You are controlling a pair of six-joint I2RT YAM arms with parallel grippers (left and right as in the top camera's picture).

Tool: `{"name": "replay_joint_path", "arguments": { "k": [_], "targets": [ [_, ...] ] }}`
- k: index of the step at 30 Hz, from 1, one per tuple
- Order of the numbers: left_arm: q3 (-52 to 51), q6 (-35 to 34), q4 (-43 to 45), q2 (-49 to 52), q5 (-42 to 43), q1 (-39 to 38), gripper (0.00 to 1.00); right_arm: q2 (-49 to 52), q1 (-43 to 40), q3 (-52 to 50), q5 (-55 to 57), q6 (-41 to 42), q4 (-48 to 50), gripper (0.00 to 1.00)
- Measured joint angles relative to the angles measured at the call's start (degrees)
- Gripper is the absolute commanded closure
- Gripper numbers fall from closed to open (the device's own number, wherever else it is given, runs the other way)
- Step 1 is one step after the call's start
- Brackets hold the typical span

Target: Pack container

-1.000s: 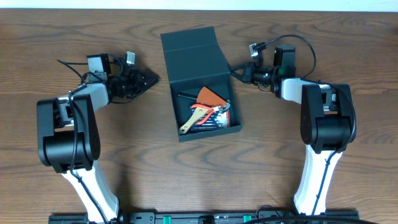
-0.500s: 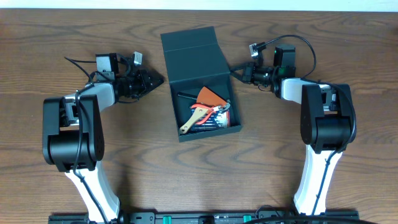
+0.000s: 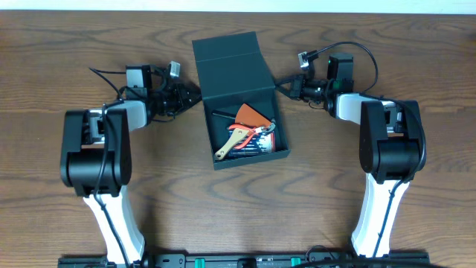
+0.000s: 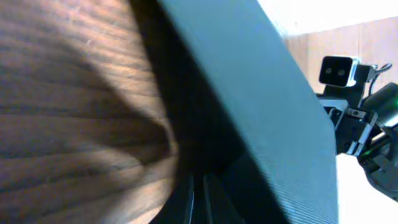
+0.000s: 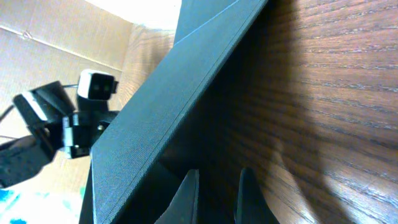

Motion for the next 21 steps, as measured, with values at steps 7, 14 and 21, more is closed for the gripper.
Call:
{"name": "replay_joint_path", "arguments": {
  "k": [7,14,21],
  "targets": [
    [0.0,-2.5,6.2,1.1,3.0,0.0,0.94,0.0,0.0,0.0,-0.4,0.0,0.2,0.99],
    [0.0,-5.9,10.0,1.1,4.7,0.1,0.94,0.0,0.0,0.0,-1.5,0.0,1.3,0.99],
    [0.0,-6.7,11.8,1.1,6.5,0.1,0.94,0.0,0.0,0.0,-3.0,0.0,3.4,0.99]
  ]
}}
